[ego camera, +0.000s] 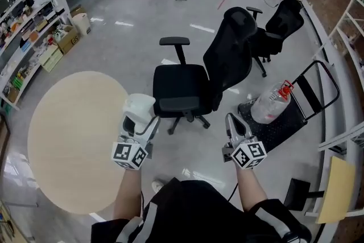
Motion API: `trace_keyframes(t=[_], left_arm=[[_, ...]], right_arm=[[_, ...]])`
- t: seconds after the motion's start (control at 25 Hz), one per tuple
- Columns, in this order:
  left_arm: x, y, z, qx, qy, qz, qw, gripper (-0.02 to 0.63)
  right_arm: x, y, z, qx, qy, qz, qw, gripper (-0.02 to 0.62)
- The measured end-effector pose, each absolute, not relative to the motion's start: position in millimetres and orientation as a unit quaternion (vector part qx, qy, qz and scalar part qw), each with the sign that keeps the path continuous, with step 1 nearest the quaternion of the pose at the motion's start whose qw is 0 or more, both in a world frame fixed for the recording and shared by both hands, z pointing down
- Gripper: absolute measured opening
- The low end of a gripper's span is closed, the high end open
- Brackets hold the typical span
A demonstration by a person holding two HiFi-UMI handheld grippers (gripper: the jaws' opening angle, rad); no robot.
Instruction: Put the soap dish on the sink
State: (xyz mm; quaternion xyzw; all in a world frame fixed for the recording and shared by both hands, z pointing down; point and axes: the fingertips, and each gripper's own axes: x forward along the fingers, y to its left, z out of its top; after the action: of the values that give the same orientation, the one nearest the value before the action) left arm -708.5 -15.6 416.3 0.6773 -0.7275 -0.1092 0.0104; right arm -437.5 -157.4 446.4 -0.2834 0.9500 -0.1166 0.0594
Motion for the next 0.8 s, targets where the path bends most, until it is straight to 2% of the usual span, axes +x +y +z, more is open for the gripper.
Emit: trace_keyframes(t=[0.36, 0.8], left_arm=[[-582, -105, 424, 0.750, -0.651, -0.111, 0.022, 0.453], [-424, -182, 430, 0.833, -0.540, -0.109, 0.048, 0.453]], right_arm=[[-300, -195, 456, -0.364, 0.920, -0.120, 0.080, 0.006], [-128, -188, 459, -0.493, 0.857, -0.111, 0.104, 0.006]])
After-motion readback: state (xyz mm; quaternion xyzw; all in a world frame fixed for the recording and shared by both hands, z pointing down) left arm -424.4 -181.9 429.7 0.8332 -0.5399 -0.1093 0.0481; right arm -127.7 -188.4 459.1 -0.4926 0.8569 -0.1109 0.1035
